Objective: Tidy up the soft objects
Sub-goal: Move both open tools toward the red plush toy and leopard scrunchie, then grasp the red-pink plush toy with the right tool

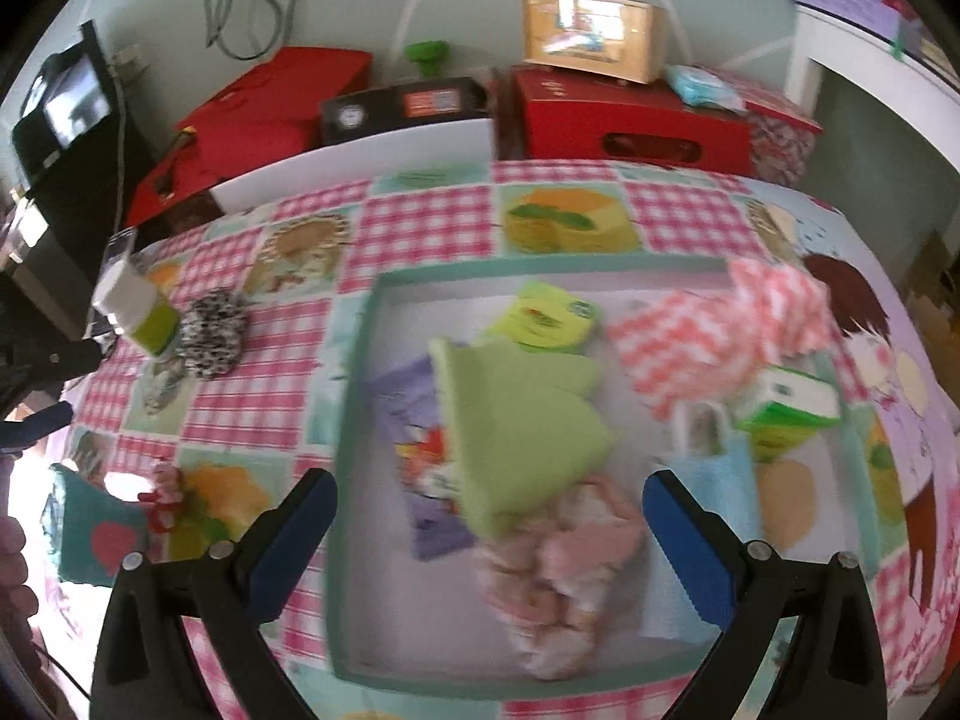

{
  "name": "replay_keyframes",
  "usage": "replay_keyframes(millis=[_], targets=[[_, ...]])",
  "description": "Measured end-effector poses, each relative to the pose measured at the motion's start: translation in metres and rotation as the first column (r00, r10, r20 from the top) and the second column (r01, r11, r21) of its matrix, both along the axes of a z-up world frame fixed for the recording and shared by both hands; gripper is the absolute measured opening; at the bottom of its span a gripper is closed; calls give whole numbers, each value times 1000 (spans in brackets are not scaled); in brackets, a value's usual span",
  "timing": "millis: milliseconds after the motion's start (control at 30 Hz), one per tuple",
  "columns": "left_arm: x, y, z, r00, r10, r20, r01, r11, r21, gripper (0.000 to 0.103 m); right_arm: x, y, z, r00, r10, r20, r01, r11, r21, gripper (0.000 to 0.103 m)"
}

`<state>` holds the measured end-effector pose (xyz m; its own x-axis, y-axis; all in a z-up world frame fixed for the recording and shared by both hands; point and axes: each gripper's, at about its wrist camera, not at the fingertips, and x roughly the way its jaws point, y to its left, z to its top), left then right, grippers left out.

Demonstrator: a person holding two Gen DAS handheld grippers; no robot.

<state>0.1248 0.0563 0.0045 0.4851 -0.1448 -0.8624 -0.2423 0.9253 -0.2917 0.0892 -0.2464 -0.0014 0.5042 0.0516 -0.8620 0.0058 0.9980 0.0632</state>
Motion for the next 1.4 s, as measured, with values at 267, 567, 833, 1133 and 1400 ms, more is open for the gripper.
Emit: replay_keyframes(millis=[267, 567, 833, 1133, 1400], targets=[[3, 15, -12, 998, 13, -65, -14, 1000, -15, 102, 13, 63, -2, 988, 152, -17, -152, 988, -37, 103], [3, 31, -19, 993, 39, -113, -38, 999, 6, 102, 11, 141, -31, 932, 357, -64, -358, 933, -19, 102], [1, 43, -25, 986, 76, -148, -72, 997, 35, 102, 5, 179, -45, 885, 459, -80, -462, 887, -20, 93], [1, 50, -28, 978, 109, -177, -91, 990, 104, 102, 10, 194, -61, 865, 492, -101, -495, 869, 1, 81], [0, 52, -30, 978, 112, -177, -95, 990, 100, 102, 12, 199, -65, 840, 534, -92, -530, 845, 68, 52]])
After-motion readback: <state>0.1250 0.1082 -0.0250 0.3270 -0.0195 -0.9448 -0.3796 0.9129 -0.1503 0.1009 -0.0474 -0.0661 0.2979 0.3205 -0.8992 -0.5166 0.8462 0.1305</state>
